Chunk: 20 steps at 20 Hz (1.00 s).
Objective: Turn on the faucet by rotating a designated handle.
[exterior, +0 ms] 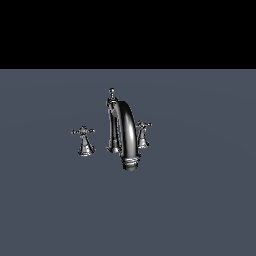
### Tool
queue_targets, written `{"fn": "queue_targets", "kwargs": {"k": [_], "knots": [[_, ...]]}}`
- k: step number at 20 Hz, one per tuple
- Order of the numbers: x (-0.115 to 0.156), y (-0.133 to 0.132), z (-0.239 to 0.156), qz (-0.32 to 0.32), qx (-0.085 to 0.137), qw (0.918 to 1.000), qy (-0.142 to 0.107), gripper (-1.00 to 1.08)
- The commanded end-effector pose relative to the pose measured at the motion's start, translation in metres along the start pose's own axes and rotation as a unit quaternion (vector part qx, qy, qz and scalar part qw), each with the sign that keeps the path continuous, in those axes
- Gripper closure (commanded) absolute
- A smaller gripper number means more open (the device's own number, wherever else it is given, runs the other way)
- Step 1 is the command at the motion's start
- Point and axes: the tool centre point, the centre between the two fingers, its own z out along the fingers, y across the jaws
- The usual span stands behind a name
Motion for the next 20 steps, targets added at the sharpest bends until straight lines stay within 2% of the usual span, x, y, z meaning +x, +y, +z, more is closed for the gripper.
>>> {"fn": "queue_targets", "kwargs": {"k": [1, 2, 3, 4, 5, 7, 8, 9, 10, 11, 12, 13, 14, 15, 16, 17, 18, 19, 20], "knots": [[0.001, 0.007, 0.018, 0.009, 0.011, 0.9996, -0.023, 0.4], [0.003, 0.005, 0.024, -0.007, 0.007, 0.9995, -0.031, 0.32], [0.005, 0.009, 0.052, 0.001, 0.017, 0.9979, -0.062, 0.18], [0.006, 0.003, 0.072, -0.016, 0.002, 0.9964, -0.084, 0.14], [0.012, -0.008, 0.082, -0.043, 0.004, 0.995, -0.09, 0.01], [0.032, 0.012, 0.102, -0.029, 0.02, 0.9957, -0.086, 0.06], [0.034, 0.005, 0.122, -0.028, 0.034, 0.9943, -0.097, 0.08], [0.036, 0.015, 0.139, -0.016, 0.044, 0.9932, -0.107, 0.14], [0.043, 0.013, 0.15, -0.042, 0.025, 0.9928, -0.109, 0.19], [0.04, 0.043, 0.174, -0.014, 0.03, 0.992, -0.122, 0.3], [0.051, 0.041, 0.179, -0.038, 0.011, 0.9922, -0.118, 0.36], [0.053, 0.055, 0.193, -0.033, 0.0, 0.9914, -0.126, 0.44], [0.068, 0.042, 0.198, -0.058, 0.005, 0.9912, -0.119, 0.64], [0.08, 0.061, 0.199, -0.037, 0.007, 0.9934, -0.108, 0.81], [0.089, 0.065, 0.21, -0.035, 0.027, 0.9936, -0.104, 0.85], [0.106, 0.069, 0.212, -0.057, 0.011, 0.9943, -0.09, 0.87], [0.116, 0.063, 0.223, -0.101, -0.011, 0.9903, -0.094, 0.84], [0.116, 0.056, 0.224, -0.108, -0.014, 0.9895, -0.095, 0.84], [0.134, 0.049, 0.223, -0.145, -0.035, 0.9847, -0.09, 0.87]]}}
